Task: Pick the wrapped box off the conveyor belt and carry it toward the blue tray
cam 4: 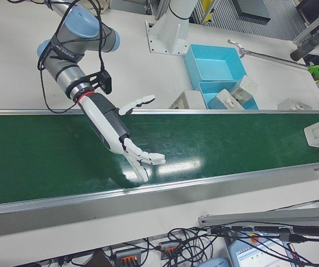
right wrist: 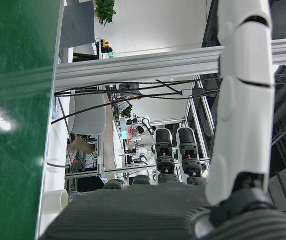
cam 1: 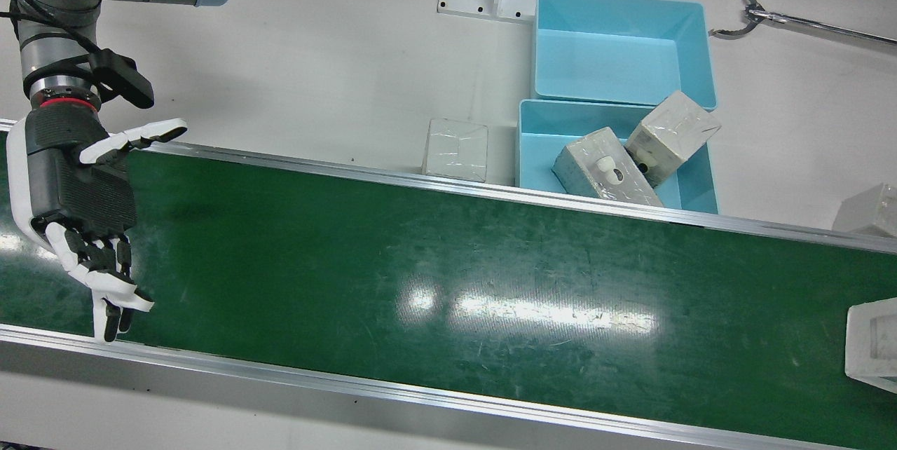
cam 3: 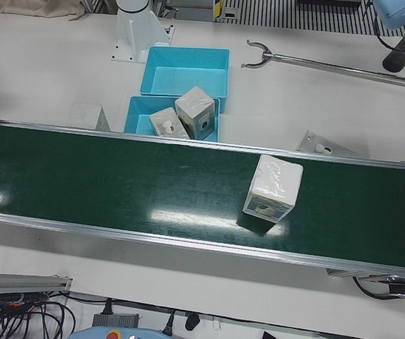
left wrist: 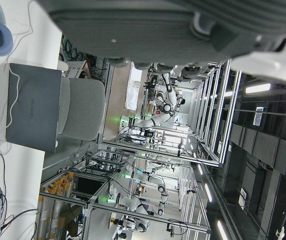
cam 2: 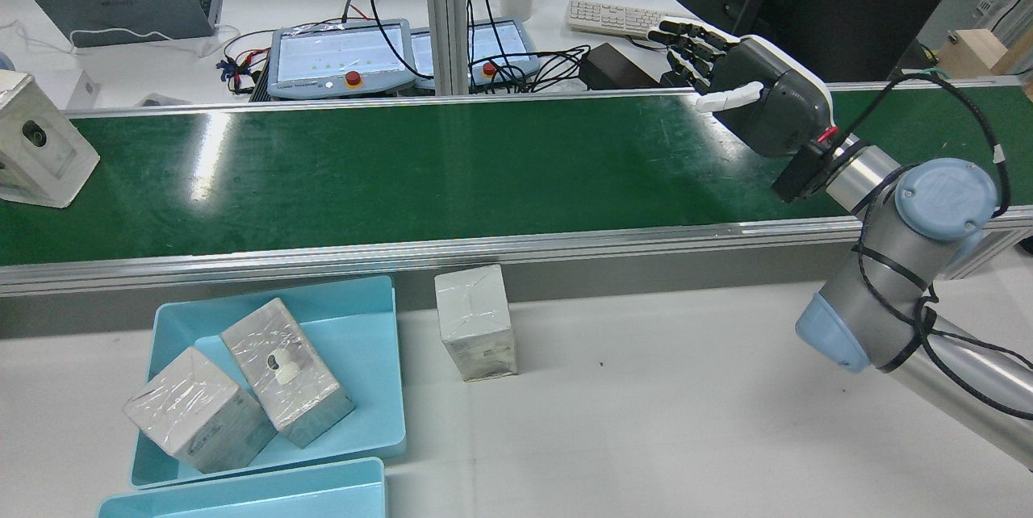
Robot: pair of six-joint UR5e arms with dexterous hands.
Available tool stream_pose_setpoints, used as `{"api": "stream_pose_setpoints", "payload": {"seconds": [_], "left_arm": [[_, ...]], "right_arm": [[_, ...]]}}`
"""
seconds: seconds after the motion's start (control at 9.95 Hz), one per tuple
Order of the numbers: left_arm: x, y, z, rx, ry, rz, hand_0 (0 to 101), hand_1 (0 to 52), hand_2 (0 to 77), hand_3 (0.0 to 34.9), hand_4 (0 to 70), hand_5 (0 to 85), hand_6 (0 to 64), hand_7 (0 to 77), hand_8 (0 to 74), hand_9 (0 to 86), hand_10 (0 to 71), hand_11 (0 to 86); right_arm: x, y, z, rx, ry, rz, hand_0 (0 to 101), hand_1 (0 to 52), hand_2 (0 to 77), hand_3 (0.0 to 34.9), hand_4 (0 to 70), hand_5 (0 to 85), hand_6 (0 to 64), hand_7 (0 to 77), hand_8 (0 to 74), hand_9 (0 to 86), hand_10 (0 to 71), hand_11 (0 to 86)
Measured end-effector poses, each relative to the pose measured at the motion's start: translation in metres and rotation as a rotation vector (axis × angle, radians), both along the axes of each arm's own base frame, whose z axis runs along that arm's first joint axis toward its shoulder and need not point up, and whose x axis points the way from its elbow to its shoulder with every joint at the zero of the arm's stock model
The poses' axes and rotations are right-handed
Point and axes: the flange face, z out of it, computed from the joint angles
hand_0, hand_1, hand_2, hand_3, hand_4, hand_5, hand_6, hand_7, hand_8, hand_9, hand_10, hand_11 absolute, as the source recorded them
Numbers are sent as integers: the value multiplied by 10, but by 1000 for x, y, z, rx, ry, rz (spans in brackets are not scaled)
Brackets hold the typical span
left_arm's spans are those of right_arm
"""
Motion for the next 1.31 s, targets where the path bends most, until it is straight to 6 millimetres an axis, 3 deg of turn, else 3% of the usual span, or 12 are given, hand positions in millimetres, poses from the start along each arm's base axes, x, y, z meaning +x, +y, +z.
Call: {"api": "stream_pose_setpoints", "payload": {"seconds": [1.31], "left_arm": [[0, 0, 0, 0, 0, 0, 0, 0, 11, 0, 0, 11, 0, 5, 5, 0, 5, 0]], "right_arm": [[0, 0, 0, 0, 1, 0, 474, 131, 120, 44, 109, 218, 33, 180, 0, 38, 0, 11]]}}
